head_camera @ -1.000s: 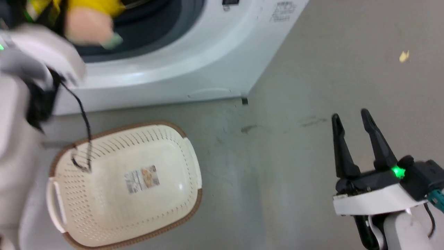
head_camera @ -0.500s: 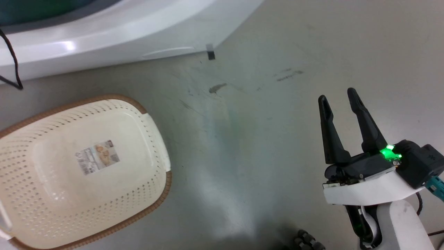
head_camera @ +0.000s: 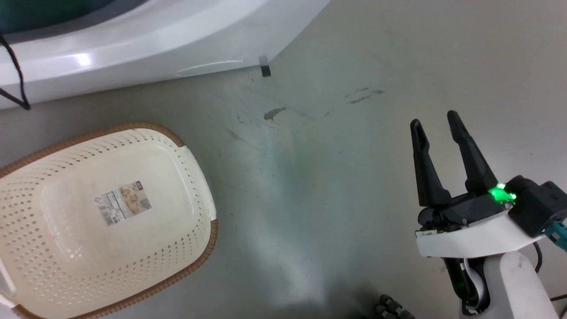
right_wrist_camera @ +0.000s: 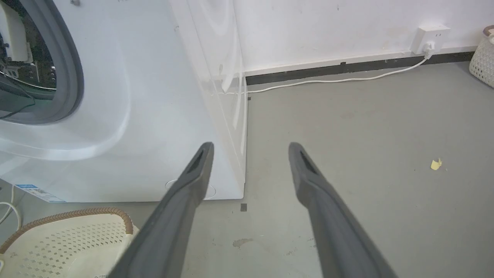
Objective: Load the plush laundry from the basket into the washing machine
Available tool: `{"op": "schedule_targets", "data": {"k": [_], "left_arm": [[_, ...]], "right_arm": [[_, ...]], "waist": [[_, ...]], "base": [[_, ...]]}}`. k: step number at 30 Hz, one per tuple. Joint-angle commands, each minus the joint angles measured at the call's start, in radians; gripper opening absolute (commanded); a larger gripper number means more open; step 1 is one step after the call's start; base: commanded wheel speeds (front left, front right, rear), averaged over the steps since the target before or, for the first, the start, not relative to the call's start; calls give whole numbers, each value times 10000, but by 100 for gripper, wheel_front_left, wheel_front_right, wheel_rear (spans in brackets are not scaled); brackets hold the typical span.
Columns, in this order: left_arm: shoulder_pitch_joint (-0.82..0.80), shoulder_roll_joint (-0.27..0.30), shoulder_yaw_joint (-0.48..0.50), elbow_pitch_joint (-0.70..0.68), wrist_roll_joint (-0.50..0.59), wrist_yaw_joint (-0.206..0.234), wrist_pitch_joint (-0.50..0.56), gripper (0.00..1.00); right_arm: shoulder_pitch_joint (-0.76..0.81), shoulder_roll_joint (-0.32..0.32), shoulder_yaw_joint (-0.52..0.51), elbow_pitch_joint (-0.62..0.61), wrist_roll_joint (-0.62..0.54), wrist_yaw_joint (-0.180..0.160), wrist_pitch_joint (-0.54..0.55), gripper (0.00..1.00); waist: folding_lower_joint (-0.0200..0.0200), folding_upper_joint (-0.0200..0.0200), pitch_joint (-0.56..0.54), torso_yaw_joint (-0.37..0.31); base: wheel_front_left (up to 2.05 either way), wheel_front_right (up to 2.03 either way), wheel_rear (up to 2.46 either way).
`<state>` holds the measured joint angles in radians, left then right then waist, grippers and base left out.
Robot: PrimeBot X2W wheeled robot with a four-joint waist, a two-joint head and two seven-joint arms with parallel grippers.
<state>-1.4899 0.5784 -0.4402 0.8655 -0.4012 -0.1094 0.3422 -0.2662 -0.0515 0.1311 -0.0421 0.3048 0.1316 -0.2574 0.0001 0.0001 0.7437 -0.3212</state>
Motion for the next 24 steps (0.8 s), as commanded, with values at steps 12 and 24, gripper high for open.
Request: {"op": "schedule_targets", "data": {"k": [12, 24], "left_arm": [[2147, -732, -298, 664, -597, -173, -2631, 100], [6249, -1620, 12, -524, -1502, 65, -5790, 100]], "right_arm": [[321, 13, -612, 287, -886, -9, -44, 100], [1420, 8, -1098, 580, -1600, -9, -44, 100]], "waist": [[-1, -1, -2553, 1003], [-1, -1, -5647, 2212]], "base": [[0, 0, 0], [0, 0, 0]]}}
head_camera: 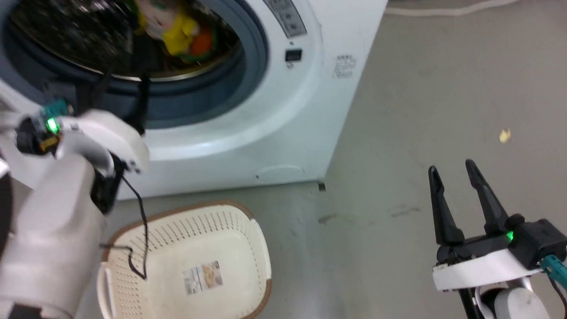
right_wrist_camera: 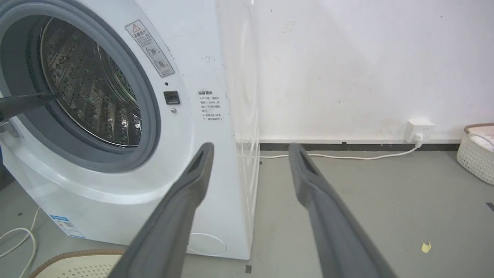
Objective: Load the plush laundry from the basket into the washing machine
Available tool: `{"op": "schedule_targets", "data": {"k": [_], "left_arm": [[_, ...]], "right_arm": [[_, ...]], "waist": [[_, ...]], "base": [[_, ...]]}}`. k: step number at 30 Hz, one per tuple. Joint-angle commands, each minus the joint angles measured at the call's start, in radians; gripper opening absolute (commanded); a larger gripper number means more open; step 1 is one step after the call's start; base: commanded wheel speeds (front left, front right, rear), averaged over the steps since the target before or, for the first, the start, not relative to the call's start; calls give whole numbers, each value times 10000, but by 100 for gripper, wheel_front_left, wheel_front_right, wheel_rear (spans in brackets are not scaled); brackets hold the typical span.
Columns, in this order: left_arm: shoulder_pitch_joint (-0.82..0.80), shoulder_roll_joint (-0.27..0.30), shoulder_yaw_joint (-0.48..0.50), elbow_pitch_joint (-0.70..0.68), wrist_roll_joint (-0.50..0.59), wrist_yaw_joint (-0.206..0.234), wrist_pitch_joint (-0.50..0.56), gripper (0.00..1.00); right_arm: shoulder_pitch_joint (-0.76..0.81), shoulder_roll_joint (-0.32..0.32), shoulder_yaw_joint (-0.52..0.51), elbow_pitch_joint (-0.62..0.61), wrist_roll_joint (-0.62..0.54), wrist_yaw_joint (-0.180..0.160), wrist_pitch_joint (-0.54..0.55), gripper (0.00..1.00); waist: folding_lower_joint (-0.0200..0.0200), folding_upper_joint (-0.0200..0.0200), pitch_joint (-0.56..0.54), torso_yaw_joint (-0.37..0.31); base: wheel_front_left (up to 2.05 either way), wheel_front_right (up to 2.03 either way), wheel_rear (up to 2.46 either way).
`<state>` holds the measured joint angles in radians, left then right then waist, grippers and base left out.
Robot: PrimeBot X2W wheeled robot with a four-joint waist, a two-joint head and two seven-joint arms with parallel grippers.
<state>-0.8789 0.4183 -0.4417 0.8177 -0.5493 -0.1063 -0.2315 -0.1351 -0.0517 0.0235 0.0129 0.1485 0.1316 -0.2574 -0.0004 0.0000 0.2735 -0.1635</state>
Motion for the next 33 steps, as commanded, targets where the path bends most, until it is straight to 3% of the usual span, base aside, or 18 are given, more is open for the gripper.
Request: {"op": "schedule_targets", "data": {"k": [1, 11, 15, 18, 23, 27, 33], "left_arm": [[560, -57, 113, -364, -81, 130, -145, 100], [5803, -608, 1668, -5633, 250, 1869, -299, 100], [7180, -996, 2157, -6692, 627, 2231, -300, 100], [8348, -1621, 2606, -7433, 1101, 2106, -301, 100], [9041, -2194, 3053, -7889, 1753, 1837, -301, 100], [9465, -2528, 3161, -8114, 2541, 1394, -301, 100], [9836, -2989, 3482, -8080, 3237, 1210, -302, 100]], "right_arm": [[207, 1, -21, 37, -57, -9, -44, 100], [1166, -11, -32, -27, -130, -9, -44, 100], [1368, -7, 111, -82, -40, -9, -44, 100], [1616, -2, 265, -259, 3, -9, -44, 100], [1827, 2, 286, -246, -4, -9, -44, 100], [1964, 6, 285, -107, 22, -9, -44, 100], [2002, 10, 276, 38, 66, -9, -44, 100]], "waist": [[4, 0, -1124, 700], [4, 0, -2171, 1199], [4, 0, -2333, 1299], [4, 0, -2485, 1488], [4, 0, -2606, 1589], [4, 0, -2691, 1633], [4, 0, -2705, 1670]], "base": [[0, 0, 0], [0, 0, 0], [0, 0, 0], [0, 0, 0], [0, 0, 0], [0, 0, 0], [0, 0, 0]]}}
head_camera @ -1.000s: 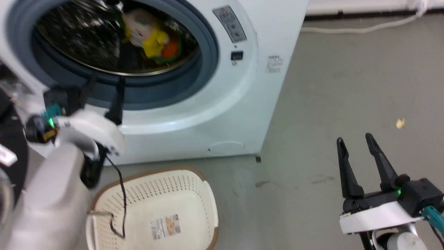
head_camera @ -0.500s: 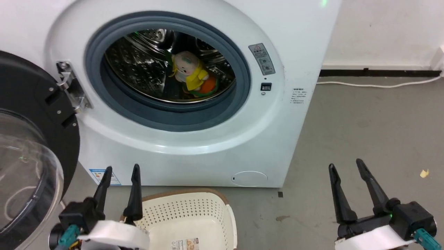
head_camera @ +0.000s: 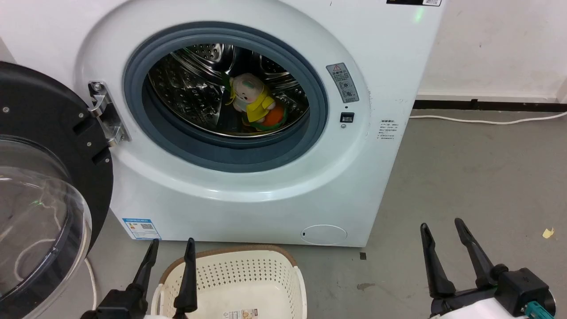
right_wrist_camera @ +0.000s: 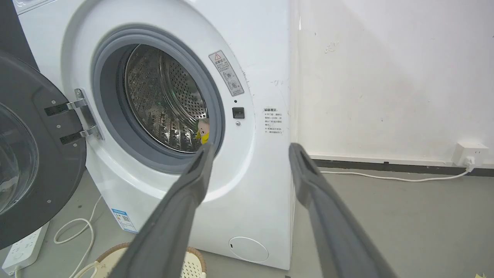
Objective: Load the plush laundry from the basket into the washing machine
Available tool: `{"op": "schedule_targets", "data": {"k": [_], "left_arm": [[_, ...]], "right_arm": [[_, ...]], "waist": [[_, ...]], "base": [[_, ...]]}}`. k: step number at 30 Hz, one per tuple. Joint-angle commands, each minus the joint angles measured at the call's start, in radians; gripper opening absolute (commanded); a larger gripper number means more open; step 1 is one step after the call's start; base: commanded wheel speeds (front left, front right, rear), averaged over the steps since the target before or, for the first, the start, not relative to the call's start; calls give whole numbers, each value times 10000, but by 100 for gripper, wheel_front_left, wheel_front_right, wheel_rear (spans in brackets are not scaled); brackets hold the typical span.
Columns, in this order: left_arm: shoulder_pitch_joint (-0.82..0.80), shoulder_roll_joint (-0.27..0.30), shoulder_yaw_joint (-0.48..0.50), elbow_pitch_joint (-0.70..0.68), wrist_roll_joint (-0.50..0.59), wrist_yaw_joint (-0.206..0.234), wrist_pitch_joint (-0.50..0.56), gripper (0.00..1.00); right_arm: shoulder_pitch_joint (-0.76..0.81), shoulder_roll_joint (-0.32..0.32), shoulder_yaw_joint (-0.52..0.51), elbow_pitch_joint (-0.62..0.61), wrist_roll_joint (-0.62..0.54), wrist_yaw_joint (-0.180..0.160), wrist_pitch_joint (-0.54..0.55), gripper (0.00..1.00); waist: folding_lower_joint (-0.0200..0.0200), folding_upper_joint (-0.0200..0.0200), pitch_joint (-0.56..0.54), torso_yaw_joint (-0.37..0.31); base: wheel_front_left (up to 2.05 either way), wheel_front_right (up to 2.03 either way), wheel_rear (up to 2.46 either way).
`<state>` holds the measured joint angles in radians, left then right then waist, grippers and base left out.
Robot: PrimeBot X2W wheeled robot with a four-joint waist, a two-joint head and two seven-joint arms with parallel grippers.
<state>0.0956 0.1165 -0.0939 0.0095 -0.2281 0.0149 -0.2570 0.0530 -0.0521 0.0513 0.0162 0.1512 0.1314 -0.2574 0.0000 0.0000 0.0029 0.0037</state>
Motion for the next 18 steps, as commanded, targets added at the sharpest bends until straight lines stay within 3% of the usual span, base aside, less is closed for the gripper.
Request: {"op": "schedule_targets", "data": {"k": [1, 11, 12, 18], "left_arm": [[113, -36, 71, 29, 51, -32, -47, 100], [76, -422, 791, 151, 186, -339, -47, 100], [43, -418, 779, 144, 148, -326, 3, 0], [17, -418, 775, 144, 193, -320, 75, 0]], "right_arm": [[127, 14, 4, 26, 50, -7, -44, 100], [43, 17, 78, 124, 118, -7, -44, 100], [-2, 2, 67, 94, 83, 0, 1, 0], [-18, 0, 45, 88, 45, 2, 66, 0]], "waist": [[0, 0, 0, 11], [0, 0, 21, 1], [0, 0, 21, 3], [1, 0, 24, -1]], "base": [[0, 0, 0], [0, 0, 0], [0, 0, 0], [0, 0, 0]]}}
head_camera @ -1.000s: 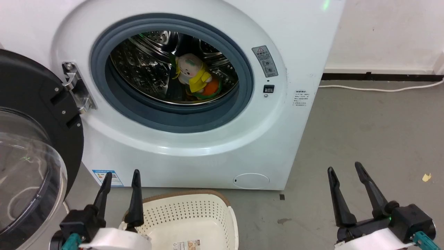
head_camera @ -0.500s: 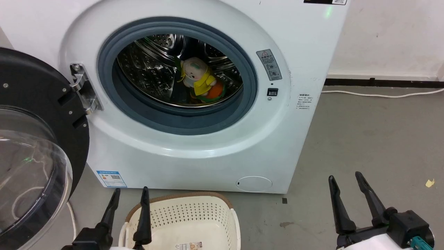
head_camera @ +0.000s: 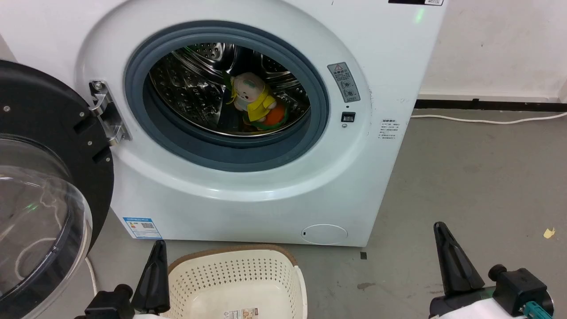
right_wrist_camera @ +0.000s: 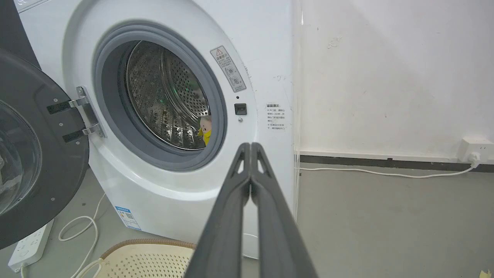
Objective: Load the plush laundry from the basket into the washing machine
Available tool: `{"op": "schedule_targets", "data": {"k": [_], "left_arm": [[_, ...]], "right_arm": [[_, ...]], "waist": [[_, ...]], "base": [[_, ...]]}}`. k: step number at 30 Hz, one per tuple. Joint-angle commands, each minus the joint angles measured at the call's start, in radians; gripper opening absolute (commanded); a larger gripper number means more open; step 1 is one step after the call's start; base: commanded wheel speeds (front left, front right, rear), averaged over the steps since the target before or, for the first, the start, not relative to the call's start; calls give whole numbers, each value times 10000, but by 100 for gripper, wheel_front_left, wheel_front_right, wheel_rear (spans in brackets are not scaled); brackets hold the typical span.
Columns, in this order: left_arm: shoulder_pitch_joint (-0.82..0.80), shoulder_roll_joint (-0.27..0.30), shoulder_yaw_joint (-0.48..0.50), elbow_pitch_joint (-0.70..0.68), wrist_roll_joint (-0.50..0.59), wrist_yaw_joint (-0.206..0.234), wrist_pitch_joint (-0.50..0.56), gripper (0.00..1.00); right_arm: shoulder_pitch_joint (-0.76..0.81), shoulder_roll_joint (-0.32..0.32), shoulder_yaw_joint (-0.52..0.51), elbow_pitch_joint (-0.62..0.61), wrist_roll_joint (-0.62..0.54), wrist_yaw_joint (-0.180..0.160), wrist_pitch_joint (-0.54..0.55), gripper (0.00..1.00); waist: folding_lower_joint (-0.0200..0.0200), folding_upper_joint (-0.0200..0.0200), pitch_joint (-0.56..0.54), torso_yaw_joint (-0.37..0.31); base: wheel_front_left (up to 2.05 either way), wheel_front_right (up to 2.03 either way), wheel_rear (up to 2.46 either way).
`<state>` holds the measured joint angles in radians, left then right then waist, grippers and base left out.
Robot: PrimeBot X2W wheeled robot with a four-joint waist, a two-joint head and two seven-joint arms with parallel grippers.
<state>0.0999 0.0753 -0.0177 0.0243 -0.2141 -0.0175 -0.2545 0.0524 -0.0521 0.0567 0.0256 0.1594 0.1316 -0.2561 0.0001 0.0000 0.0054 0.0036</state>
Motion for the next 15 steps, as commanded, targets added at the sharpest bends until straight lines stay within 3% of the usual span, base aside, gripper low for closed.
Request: {"op": "schedule_targets", "data": {"k": [1, 15], "left_arm": [[-33, -8, 15, -6, 70, 6, 70, 0], [-160, -40, 37, -37, 344, 28, 397, 0]], "right_arm": [[-16, 1, -13, -8, -50, 0, 73, 0], [-83, 3, -86, -41, -254, -2, 401, 0]], "waist": [[-1, 0, -2, -1], [-1, 0, -8, -6]], "base": [[0, 0, 0], [0, 0, 0]]}}
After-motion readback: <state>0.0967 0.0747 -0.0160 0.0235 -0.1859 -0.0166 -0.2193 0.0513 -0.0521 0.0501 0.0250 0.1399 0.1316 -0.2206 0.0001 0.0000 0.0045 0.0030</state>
